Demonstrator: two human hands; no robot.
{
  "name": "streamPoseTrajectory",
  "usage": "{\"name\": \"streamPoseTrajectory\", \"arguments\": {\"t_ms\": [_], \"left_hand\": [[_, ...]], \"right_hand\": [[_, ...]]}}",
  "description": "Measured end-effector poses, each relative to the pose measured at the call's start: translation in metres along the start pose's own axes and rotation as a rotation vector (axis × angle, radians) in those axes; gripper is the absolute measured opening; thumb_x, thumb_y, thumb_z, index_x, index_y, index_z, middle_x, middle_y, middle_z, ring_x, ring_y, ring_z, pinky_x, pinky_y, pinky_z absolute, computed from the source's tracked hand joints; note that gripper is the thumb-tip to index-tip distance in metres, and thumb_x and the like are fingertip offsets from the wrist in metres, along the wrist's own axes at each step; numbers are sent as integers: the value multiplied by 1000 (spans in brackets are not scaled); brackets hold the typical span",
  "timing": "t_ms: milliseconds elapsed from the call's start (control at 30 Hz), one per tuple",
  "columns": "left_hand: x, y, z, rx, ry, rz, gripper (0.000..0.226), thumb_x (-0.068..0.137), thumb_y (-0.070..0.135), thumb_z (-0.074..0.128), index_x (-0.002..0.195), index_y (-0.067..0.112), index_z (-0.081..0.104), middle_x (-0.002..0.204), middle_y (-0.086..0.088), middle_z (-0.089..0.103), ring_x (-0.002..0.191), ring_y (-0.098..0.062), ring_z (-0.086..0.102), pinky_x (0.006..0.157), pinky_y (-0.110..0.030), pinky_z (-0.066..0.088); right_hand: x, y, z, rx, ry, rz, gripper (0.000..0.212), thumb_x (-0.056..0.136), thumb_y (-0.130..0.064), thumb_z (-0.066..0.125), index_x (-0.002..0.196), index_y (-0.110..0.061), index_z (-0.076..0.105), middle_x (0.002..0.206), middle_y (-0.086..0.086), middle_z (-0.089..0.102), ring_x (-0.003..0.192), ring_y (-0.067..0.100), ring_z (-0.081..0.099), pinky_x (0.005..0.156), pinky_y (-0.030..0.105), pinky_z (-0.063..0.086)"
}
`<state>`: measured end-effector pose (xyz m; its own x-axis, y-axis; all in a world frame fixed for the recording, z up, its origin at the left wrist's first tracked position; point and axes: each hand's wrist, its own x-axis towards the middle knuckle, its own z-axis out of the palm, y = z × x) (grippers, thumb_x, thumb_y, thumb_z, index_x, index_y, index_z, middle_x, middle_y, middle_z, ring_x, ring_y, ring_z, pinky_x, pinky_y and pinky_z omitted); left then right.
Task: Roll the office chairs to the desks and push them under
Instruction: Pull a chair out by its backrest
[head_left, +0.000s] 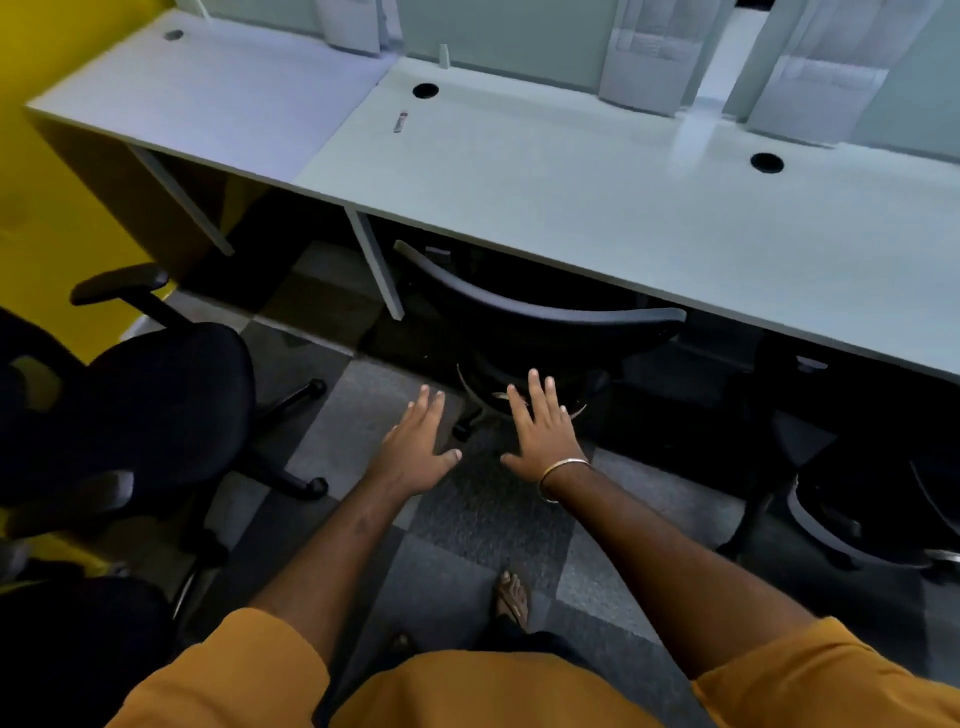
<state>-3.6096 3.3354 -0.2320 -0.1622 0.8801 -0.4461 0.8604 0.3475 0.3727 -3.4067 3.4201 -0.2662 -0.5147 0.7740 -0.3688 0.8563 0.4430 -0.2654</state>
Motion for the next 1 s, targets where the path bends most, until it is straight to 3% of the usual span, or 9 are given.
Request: {"name": "streamPoseTrajectory", "arguments": {"t_ms": [133, 267, 467, 633, 767, 1000], "left_hand": [[-50, -59, 14, -159, -17, -147, 88, 101, 43, 63, 167, 21, 10, 175, -3, -4, 161, -23, 4, 126, -42, 19], [-110, -126, 39, -193, -68, -299, 80, 102, 44, 62, 165, 15, 22, 175, -8, 2, 161, -25, 5, 125, -33, 14], [-227, -216, 77, -372, 3, -543, 73, 102, 42, 63, 162, 16, 32, 174, -10, 11, 161, -28, 8, 126, -35, 16], [-321, -263, 109, -536, 126, -726, 66, 100, 38, 67, 157, 15, 42, 170, -8, 25, 157, -24, 23, 123, -33, 22], [-382, -283, 123, -660, 210, -817, 65, 100, 38, 67, 155, 12, 44, 164, -10, 37, 152, -24, 34, 120, -31, 27], [-461, -310, 112, -811, 497, -981, 55, 98, 37, 70, 148, 19, 55, 150, -3, 56, 138, -22, 52, 110, -28, 39]], "right_hand": [[3, -30, 17, 51, -319, -59, 91, 95, -41, 70, 165, -16, 17, 173, 14, 1, 159, 32, 6, 127, 46, 21], [0, -83, 29, -10, -442, -153, 75, 96, -39, 69, 159, -14, 36, 159, 17, 35, 144, 36, 40, 117, 39, 37], [-20, -204, 60, -128, -515, -373, 69, 95, -37, 70, 155, -14, 44, 148, 18, 49, 138, 36, 46, 111, 35, 39], [-49, -308, 90, -243, -580, -590, 61, 96, -38, 67, 151, -19, 49, 145, 14, 56, 134, 34, 52, 109, 37, 43], [-73, -382, 107, -319, -646, -708, 58, 100, -36, 64, 152, -18, 48, 149, 8, 55, 140, 30, 47, 112, 34, 38], [-104, -508, 130, -439, -693, -1025, 56, 101, -37, 62, 152, -18, 49, 147, 8, 58, 139, 29, 49, 115, 36, 31]]}}
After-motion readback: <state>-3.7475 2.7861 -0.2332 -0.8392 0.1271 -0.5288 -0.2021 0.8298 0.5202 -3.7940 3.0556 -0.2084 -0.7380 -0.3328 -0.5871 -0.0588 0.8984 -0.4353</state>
